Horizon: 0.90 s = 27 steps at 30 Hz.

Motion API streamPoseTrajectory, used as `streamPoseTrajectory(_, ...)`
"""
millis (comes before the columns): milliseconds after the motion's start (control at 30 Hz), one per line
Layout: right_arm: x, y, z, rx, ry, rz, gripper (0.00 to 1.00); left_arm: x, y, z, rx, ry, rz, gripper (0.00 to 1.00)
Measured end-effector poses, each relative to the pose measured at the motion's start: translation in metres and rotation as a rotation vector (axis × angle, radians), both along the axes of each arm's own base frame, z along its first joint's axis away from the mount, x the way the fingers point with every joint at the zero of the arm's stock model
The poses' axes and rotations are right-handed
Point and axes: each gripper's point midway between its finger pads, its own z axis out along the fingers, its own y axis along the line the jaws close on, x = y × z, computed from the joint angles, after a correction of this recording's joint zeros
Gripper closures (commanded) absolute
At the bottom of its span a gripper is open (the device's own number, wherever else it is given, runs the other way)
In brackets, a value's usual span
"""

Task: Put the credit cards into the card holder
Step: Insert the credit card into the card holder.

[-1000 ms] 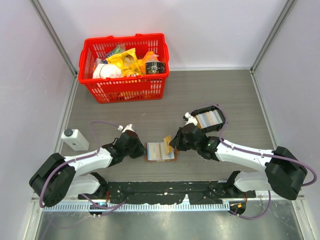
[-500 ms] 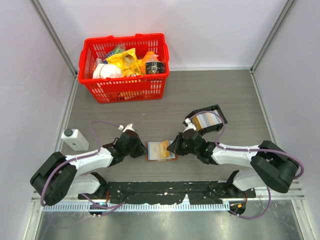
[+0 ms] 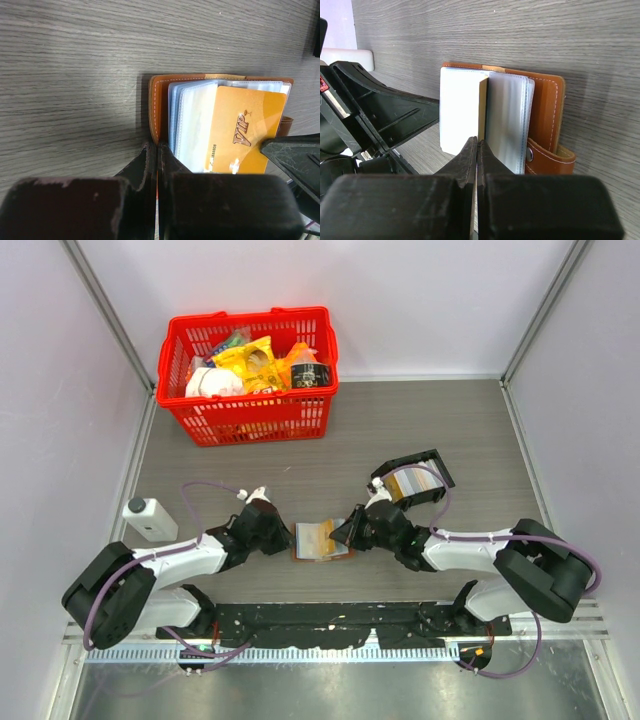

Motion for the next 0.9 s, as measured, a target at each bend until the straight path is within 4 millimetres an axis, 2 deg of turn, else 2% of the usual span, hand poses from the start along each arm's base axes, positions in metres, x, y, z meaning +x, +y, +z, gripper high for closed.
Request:
streamPoseTrajectory(200, 0.001, -0.002, -0.001, -0.005, 0.002, -0.006, 0.99, 0.000, 0.000, 0.000, 0.000, 0.000, 0.001, 1.00)
streamPoseTrajectory(300, 0.000, -0.009, -0.002, -0.043, -0.001, -0.018, 0.99, 0.001, -0.001, 0.000, -0.003, -0.002, 0.000, 1.00)
streamPoseTrajectory(433, 0.005, -0.016, 0.009, -0.067, -0.037, -0.041, 0.99, 0.001, -0.001, 0.000, -0.004, -0.001, 0.000, 1.00)
streamPoseTrajectory(567, 0.010, -0.015, 0.019, -0.065, -0.064, -0.049, 0.99, 0.002, -0.002, 0.000, -0.006, -0.003, 0.000, 1.00)
streamPoseTrajectory(900, 0.008, -0.012, -0.004, -0.100, -0.020, -0.035, 0.99, 0.003, -0.004, 0.000, -0.007, 0.000, -0.002, 1.00)
